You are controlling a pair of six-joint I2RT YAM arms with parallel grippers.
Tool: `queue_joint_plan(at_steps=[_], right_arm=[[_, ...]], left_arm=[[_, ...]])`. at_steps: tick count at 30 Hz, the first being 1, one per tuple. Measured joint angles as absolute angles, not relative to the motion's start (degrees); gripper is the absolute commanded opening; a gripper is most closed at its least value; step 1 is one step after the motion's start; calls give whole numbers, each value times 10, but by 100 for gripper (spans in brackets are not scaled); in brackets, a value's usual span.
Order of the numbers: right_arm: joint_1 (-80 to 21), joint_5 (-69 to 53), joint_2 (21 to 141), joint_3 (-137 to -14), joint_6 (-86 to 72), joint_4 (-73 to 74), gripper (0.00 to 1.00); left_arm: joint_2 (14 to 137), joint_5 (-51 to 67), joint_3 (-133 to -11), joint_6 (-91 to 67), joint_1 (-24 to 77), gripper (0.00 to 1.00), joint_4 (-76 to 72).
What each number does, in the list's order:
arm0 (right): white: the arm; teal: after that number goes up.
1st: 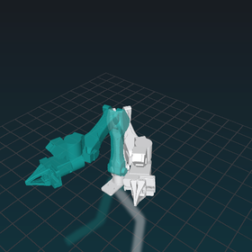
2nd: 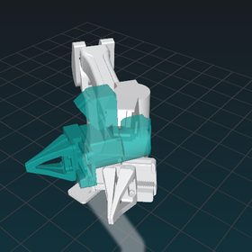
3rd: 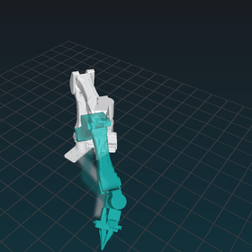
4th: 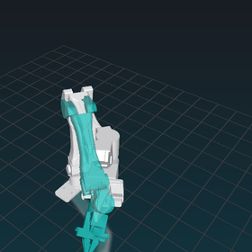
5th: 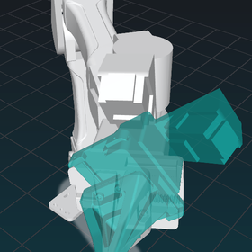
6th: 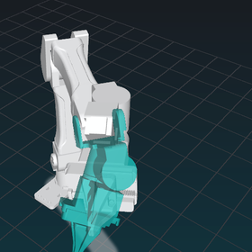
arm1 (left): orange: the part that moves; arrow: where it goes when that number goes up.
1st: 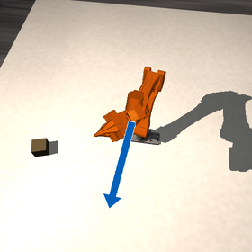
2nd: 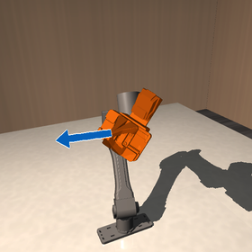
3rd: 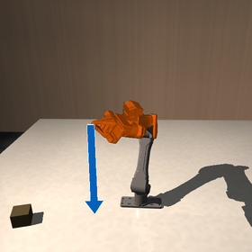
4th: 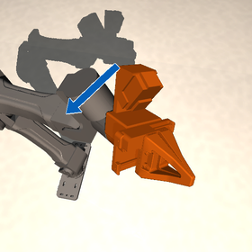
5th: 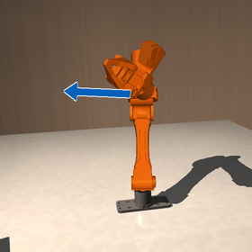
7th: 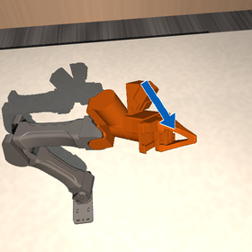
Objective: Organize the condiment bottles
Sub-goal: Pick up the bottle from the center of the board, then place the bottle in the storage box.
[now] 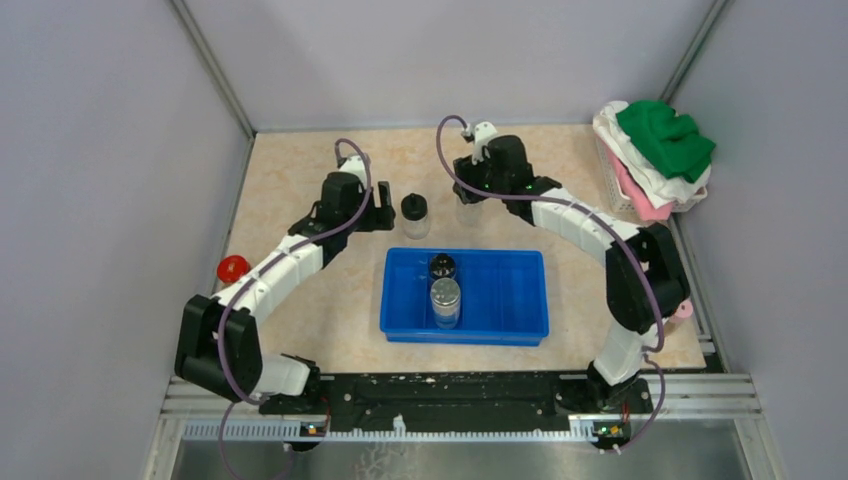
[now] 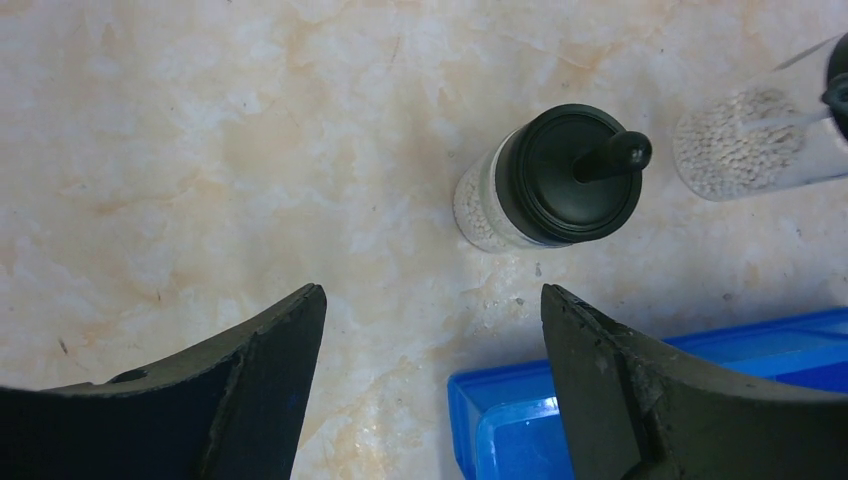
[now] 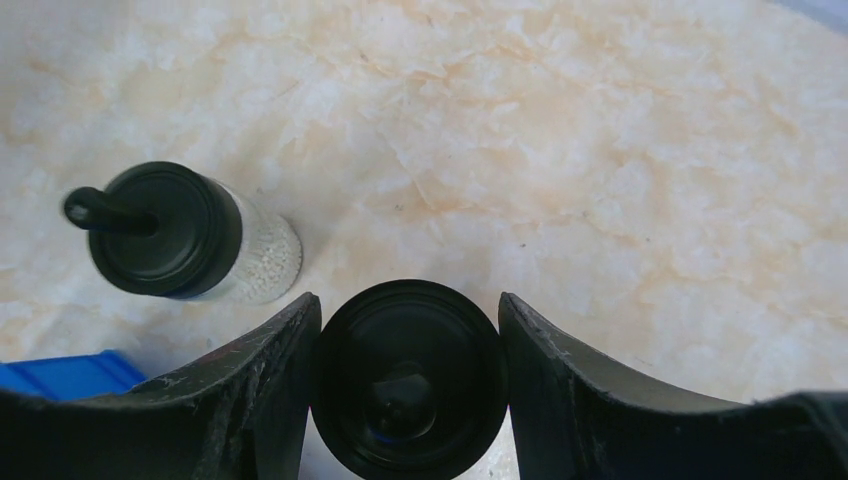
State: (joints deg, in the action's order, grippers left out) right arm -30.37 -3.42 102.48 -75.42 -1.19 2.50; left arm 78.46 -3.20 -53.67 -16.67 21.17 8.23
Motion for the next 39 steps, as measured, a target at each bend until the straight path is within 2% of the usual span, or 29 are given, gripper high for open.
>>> queue_joint_plan(at_steps=[12,21,26,39], right_arm=[[-304,9,856,-753,-16,130,39],[-331,18,699,-630,-52,176,38],[-361,14,690,-556,-70,175,36],[-405,32,698,-542,-82,124,35]], left_arm=[[755,-33,-536,-168,216,84,101],[744,-33,-536,-174,227,84,113],[740,-35,-536,-178,234,84,117],[739,-43,-536,-179,241,84,129]])
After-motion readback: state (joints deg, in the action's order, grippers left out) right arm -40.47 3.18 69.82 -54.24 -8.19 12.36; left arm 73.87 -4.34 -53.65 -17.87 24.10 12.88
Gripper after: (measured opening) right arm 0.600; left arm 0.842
